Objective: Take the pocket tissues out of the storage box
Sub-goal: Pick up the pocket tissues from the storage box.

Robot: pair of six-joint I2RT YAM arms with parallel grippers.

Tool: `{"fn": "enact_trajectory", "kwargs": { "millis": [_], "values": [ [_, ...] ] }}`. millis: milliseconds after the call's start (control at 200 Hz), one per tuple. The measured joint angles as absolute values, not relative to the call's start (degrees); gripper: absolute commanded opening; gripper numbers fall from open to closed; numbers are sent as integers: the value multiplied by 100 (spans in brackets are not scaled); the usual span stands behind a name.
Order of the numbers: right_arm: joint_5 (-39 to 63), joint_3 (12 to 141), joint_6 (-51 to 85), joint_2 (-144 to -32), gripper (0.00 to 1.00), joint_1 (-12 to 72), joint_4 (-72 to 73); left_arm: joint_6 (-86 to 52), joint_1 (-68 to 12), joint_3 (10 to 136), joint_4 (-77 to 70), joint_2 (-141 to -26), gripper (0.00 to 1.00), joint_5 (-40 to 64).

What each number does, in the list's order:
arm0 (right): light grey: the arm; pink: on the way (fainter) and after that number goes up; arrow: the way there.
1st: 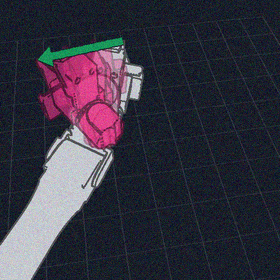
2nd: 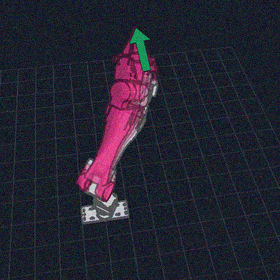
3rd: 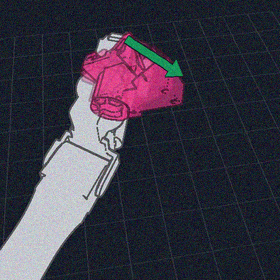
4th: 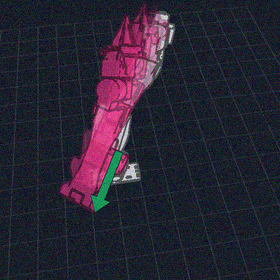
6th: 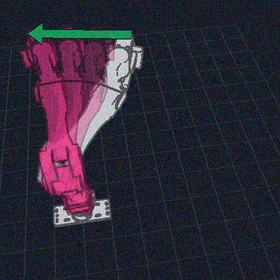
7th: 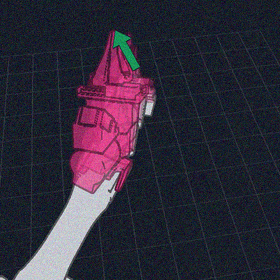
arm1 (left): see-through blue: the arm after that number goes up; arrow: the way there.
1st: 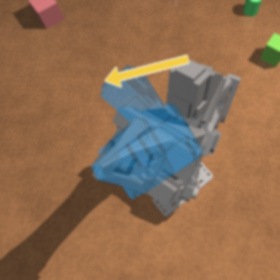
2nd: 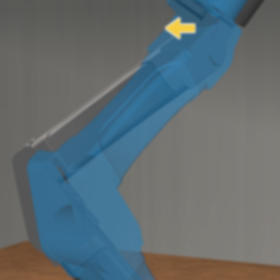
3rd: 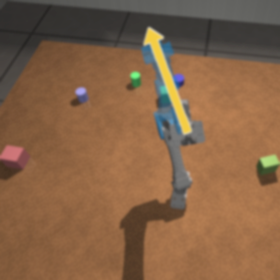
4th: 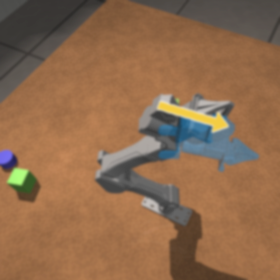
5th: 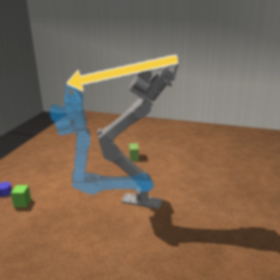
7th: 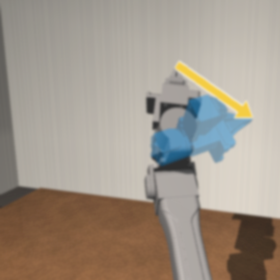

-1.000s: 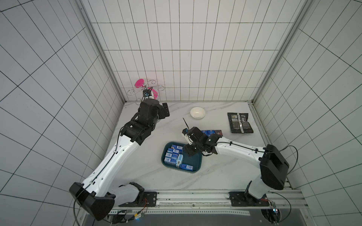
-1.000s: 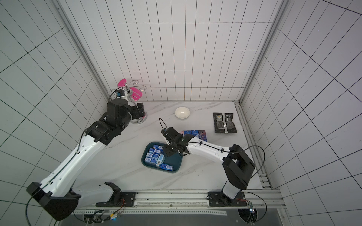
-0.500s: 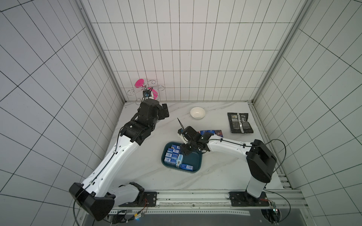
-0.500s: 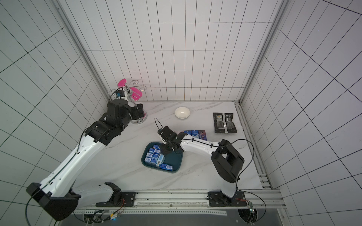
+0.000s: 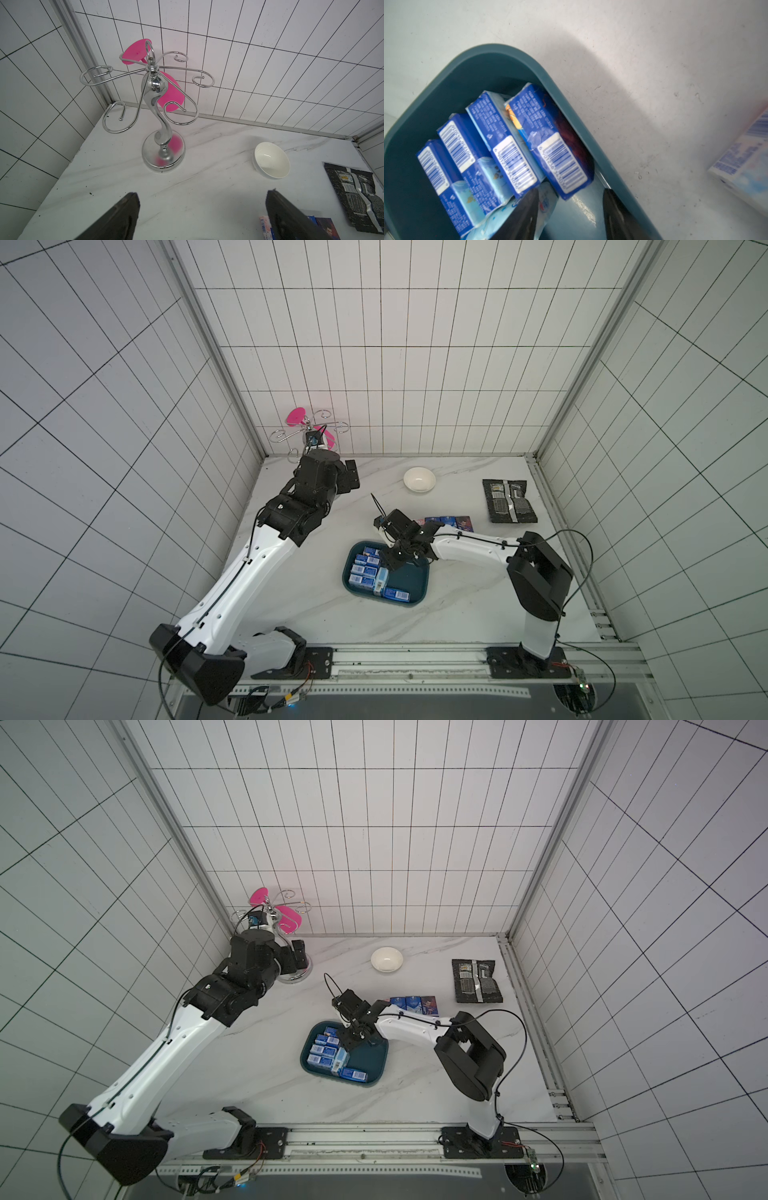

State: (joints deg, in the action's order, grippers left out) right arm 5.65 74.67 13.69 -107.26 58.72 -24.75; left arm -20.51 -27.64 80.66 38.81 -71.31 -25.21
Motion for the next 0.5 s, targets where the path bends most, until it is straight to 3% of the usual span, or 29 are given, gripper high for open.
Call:
{"fn": "enact_trajectory", "kwargs": {
  "millis": [305, 500],
  "values": [
    [578, 7575, 1258, -10962, 51, 5769, -2458, -2049, -2764, 8068, 3876, -7131, 98, -2528],
    [705, 7581, 1210, -11026, 41, 5771, -2344, -2051, -2764, 8068, 3879, -7142, 98, -2526]
  ]
}}
